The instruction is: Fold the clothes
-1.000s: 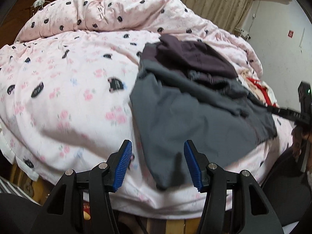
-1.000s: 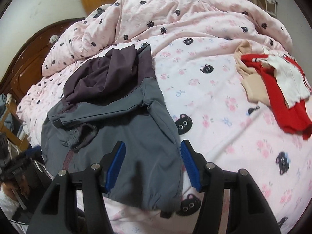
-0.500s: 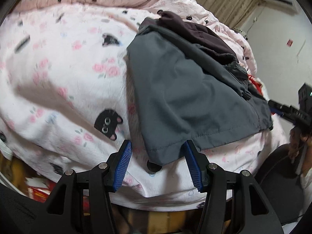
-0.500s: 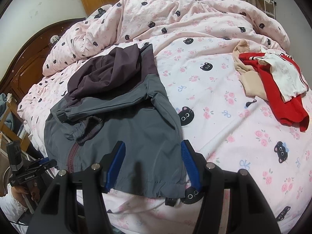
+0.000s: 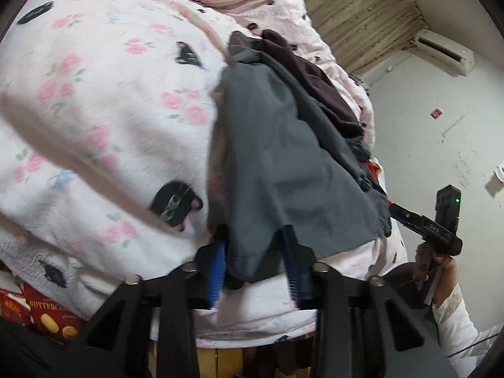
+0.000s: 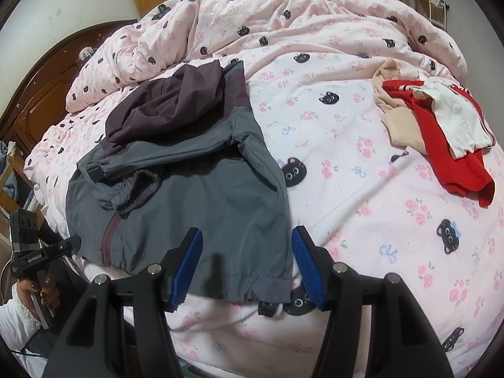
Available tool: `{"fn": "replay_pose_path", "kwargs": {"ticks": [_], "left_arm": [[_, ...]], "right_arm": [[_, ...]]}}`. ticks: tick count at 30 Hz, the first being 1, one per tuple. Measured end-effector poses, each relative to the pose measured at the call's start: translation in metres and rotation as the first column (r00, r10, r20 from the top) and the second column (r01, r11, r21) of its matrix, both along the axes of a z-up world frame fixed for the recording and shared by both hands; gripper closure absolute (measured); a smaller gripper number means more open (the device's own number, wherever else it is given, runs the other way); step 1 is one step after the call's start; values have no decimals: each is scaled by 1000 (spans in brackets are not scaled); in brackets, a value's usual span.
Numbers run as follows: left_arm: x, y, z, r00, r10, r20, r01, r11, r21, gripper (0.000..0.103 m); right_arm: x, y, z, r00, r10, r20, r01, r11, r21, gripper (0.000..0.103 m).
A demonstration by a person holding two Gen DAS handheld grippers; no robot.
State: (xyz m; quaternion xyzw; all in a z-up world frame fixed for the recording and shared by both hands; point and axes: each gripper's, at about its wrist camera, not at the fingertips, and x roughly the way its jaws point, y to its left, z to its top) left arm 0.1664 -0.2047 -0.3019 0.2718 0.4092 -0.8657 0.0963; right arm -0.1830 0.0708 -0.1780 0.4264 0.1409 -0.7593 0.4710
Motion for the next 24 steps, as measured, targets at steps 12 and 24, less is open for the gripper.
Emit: {"fn": "replay_pose_path", "kwargs": {"ticks": [12,24], "left_arm": [[-10,-8,15,1000,19,6,-19,1000,12,98],[-9,-6,34,999,29,-41,-28,1000,12,100]], "right_arm": [[-11,20,-12,991,23,131,-23,1000,1,43],[-30,18,-26,951,31,308,-21,999,-36,81]]}}
